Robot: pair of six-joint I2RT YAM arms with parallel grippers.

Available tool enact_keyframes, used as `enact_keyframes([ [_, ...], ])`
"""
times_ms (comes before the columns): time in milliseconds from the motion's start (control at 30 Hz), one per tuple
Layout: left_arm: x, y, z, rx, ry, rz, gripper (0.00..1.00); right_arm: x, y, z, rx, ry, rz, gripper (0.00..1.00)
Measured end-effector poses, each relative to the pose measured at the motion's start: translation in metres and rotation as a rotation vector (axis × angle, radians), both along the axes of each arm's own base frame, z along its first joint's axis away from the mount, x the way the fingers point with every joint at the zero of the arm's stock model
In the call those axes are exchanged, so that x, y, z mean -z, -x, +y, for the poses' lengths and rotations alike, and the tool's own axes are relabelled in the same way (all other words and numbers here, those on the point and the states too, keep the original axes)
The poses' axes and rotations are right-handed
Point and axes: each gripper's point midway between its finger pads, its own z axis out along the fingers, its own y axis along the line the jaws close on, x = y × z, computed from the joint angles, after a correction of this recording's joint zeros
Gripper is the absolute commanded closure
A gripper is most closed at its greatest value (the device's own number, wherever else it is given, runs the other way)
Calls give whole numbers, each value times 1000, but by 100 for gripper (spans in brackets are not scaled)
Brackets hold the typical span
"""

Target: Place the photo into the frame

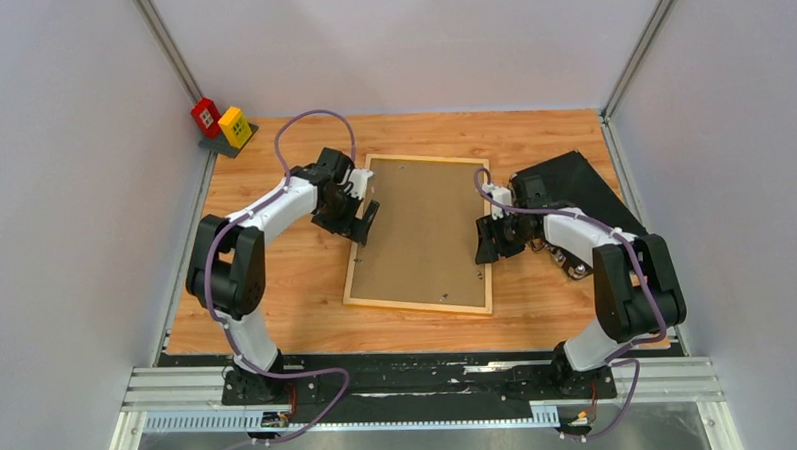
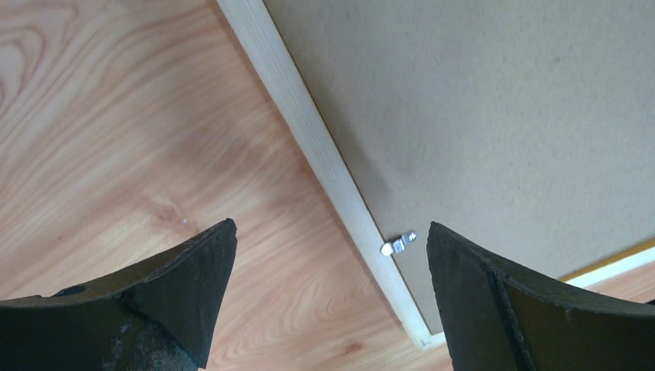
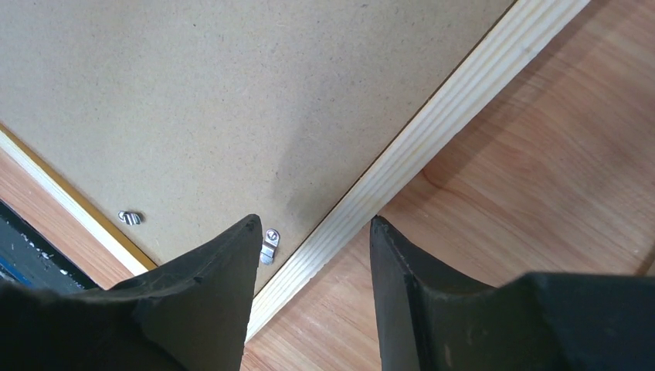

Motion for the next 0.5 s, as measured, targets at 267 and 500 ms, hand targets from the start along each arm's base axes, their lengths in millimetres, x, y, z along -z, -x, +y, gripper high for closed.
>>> enact_keyframes([
  [267,3,16,23,40,-88,-29,0,-1,0,2,-5,0,-4,48],
  [500,14,20,29,42,-117,-11,0,-1,0,1,-4,3,-5,48],
])
